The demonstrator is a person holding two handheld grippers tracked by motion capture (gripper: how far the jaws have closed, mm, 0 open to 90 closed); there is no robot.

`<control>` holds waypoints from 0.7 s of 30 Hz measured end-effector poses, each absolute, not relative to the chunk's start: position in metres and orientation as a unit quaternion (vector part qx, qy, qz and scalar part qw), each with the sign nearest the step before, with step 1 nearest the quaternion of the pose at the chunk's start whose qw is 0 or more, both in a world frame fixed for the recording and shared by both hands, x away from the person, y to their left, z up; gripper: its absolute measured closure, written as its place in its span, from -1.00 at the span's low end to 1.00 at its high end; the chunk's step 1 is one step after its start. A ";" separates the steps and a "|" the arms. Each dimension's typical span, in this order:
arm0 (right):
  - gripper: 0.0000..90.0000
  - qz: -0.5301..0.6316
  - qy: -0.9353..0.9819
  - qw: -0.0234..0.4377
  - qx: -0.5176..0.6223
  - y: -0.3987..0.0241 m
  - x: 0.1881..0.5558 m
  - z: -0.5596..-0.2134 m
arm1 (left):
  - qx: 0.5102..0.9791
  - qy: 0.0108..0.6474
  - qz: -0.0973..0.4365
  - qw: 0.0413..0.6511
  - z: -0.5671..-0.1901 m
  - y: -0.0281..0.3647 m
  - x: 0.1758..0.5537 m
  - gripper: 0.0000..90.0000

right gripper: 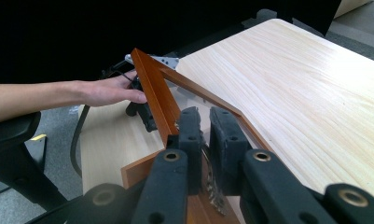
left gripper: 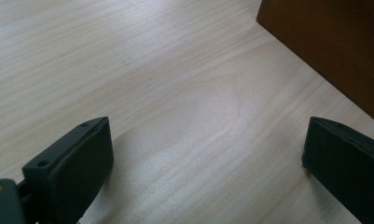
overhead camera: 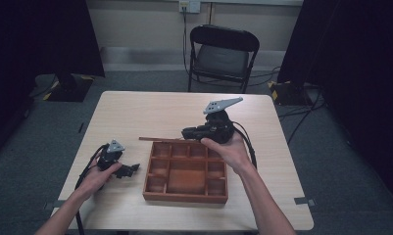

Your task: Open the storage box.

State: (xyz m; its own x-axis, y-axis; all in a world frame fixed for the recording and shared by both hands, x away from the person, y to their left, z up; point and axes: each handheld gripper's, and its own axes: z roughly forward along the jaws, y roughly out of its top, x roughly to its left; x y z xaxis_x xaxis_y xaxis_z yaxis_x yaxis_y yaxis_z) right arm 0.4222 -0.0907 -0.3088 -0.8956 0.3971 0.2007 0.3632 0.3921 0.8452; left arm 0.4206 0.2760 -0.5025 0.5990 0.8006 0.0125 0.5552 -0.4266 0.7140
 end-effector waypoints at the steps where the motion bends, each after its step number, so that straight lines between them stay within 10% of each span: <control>1: 0.87 0.502 0.834 0.017 0.228 -0.091 0.422 -0.309 | 0.826 0.411 0.178 0.344 -0.502 0.276 0.421 -0.97; 21: 0.89 0.503 0.835 0.015 0.225 -0.091 0.422 -0.309 | 0.825 0.411 0.179 0.344 -0.503 0.276 0.421 -0.97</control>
